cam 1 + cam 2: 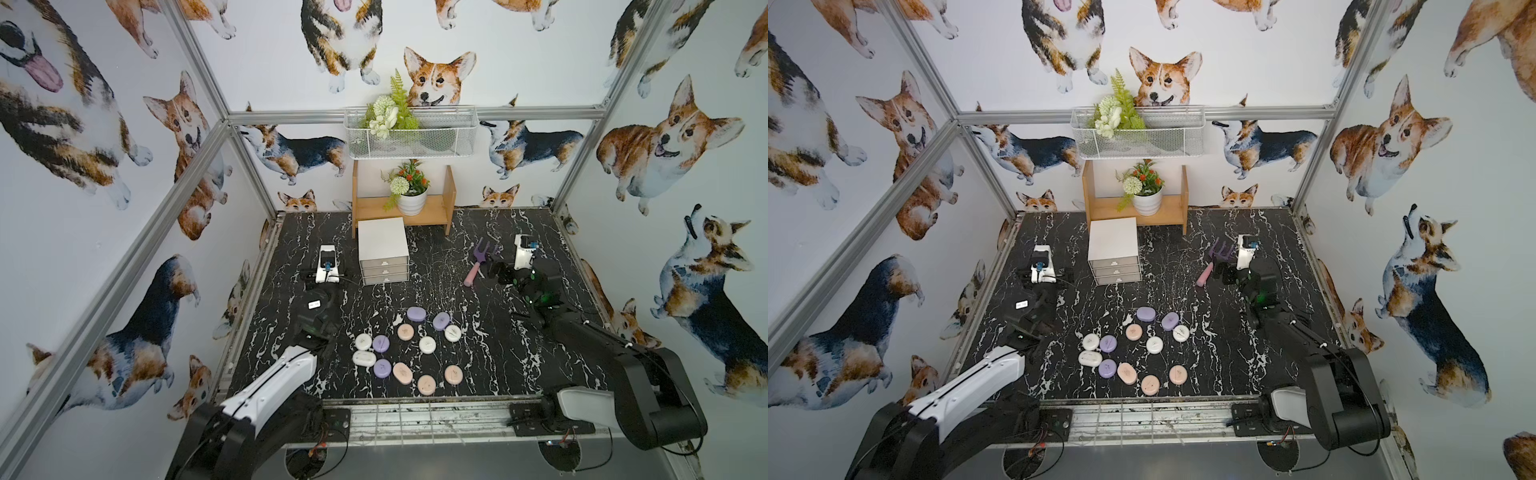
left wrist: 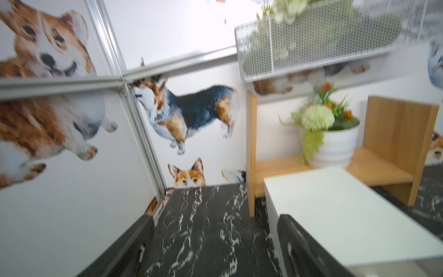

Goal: Put the bluetooth earphones in the drawer according to color
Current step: Adjust the storage box at the center of the board.

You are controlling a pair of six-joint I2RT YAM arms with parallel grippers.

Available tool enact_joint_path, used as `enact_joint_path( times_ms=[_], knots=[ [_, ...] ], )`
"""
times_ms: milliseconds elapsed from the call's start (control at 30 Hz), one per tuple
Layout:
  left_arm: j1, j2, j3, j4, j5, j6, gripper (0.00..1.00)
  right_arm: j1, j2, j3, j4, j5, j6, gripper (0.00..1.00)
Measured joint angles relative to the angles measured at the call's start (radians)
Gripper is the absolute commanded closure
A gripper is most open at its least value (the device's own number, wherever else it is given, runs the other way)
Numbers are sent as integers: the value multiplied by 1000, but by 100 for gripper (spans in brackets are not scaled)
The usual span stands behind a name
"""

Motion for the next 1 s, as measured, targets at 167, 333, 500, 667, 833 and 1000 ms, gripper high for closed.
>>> enact_joint_path(
  times_ms=[167, 333, 500, 667, 833, 1000],
  knots=[
    [13, 13, 328, -423, -9, -111, 20, 7, 103, 251, -193, -88, 146, 0],
    [51, 239, 615, -774, 64, -284, 20, 77, 242, 447, -333, -207, 264, 22],
    [114, 369, 698, -925, 255, -418, 21, 169, 380, 620, -400, -320, 323, 71],
    [191, 465, 753, -977, 424, -523, 19, 217, 503, 776, -475, -355, 354, 59],
    [228, 569, 801, -1024, 565, -566, 18, 274, 631, 937, -565, -374, 369, 52],
    [233, 667, 848, -1062, 651, -589, 17, 317, 760, 1096, -670, -365, 358, 49]
  ],
)
